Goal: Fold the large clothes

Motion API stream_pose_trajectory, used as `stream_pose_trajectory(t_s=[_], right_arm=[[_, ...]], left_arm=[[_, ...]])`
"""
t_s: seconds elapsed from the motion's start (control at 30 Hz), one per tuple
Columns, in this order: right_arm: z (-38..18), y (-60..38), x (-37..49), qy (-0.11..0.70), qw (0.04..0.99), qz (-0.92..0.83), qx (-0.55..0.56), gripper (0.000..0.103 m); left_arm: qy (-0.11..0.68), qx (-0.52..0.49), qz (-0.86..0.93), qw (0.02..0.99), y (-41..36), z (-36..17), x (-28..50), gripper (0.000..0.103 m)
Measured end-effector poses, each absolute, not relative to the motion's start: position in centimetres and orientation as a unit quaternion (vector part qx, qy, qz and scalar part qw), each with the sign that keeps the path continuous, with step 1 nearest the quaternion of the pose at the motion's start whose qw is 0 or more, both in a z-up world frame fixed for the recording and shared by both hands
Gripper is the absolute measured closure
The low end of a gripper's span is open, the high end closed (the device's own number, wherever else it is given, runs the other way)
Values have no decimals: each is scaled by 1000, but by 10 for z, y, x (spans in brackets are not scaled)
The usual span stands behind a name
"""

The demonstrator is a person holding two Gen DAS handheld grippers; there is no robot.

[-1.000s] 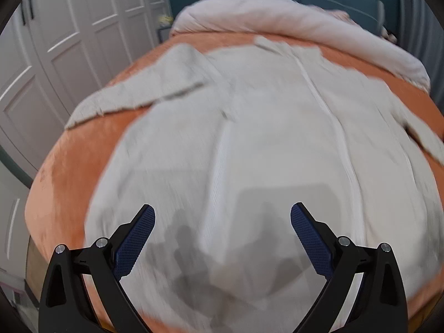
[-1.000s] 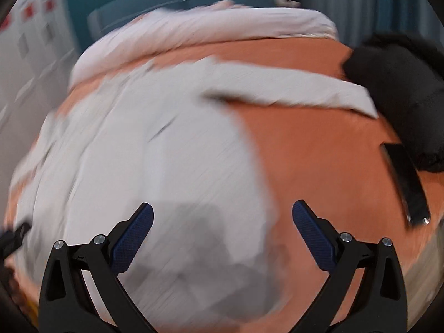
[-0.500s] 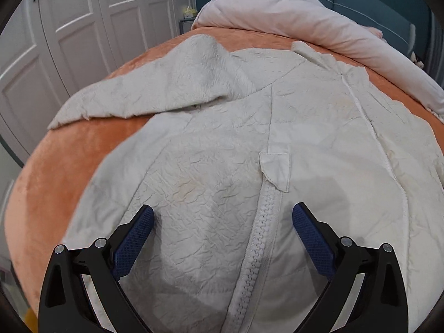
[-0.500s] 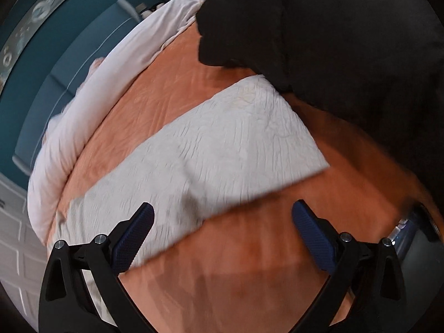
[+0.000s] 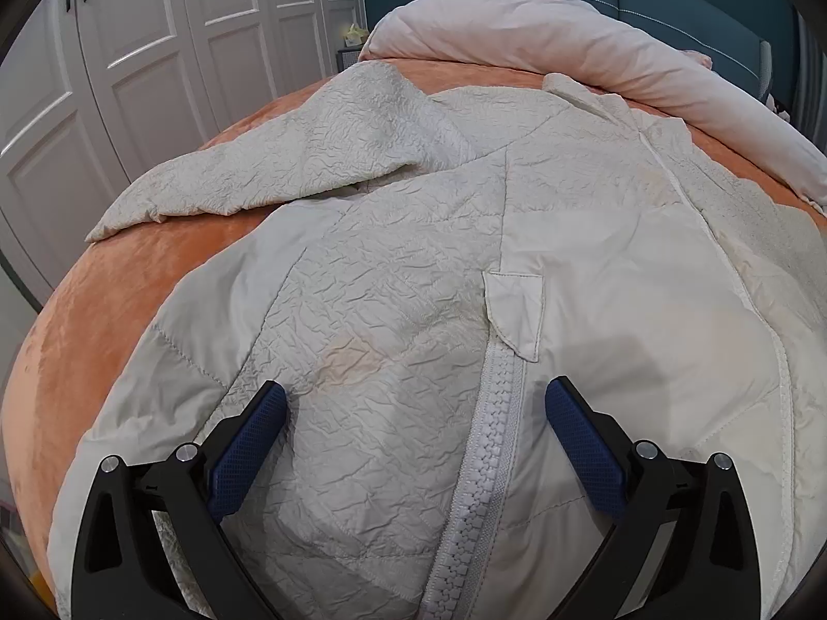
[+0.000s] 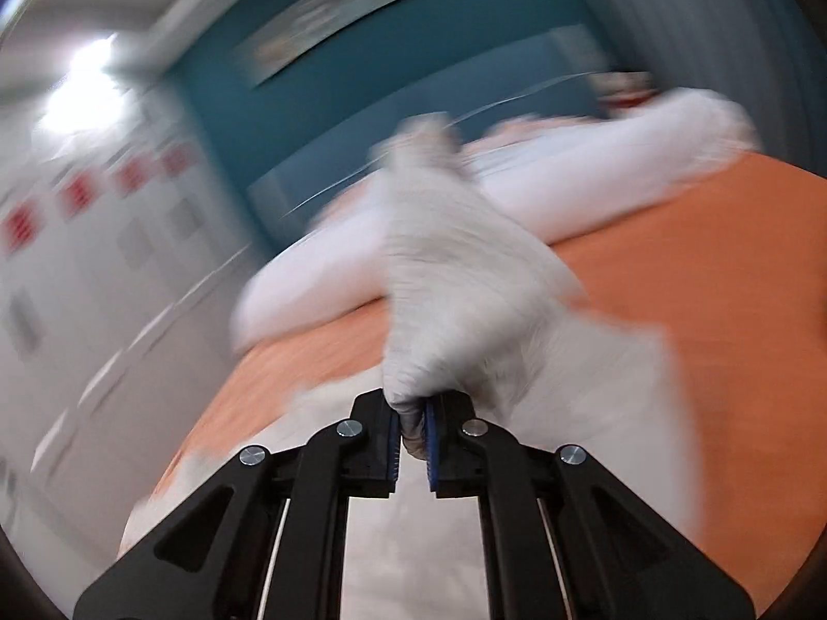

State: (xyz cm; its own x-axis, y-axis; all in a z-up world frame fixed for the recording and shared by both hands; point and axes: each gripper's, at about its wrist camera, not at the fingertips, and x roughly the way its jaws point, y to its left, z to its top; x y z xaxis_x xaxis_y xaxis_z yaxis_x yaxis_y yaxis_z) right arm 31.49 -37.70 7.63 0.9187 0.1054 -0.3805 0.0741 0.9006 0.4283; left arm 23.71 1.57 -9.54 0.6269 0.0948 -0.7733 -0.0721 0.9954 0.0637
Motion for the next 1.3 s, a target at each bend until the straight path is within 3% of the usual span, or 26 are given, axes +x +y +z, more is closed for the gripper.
stream_pose_trajectory(t_s=[0.07,0.17,0.23,0.3,0.57,0.73,0.83,0.87,0.93,1.03,1.13,1.3], right_arm=[[61,-313,346,239,952,61,181,92],[0,-213,383,351,920,117,128,73],[-17,-188,377,372,911,130,118,66],[-19,-186,356,364,912,137,133,49],[-22,-316,279,325,917,3,233,45],[-38,-382,276,302,898,-70,312,53],[-45,-382,293,306,899,-68,306,65],[-45,-380,297,311,900,-63,298,74],[-48,-366,316,333,904,-55,263,87],[-70,-358,320,367,902,-48,222,94],[-91,-359,321,382,895,-49,227,99],[-95,-353,321,384,898,-63,207,99]], left_arm=[[430,10,45,902,16,-96,237,5],[433,-4,37,901,20,-95,238,5],[435,-17,29,900,25,-94,239,5],[439,-36,14,898,31,-90,240,5],[423,-188,-92,881,29,-40,294,5],[504,-236,-98,825,-6,-78,376,9],[509,-225,-90,826,-18,-85,400,52],[504,-214,-102,830,-21,-83,408,75],[483,-196,-99,848,-18,-71,413,91],[447,-152,-73,879,-7,-58,421,93],[470,-136,-71,869,1,-80,429,93],[448,-85,-60,888,-9,-110,420,82]])
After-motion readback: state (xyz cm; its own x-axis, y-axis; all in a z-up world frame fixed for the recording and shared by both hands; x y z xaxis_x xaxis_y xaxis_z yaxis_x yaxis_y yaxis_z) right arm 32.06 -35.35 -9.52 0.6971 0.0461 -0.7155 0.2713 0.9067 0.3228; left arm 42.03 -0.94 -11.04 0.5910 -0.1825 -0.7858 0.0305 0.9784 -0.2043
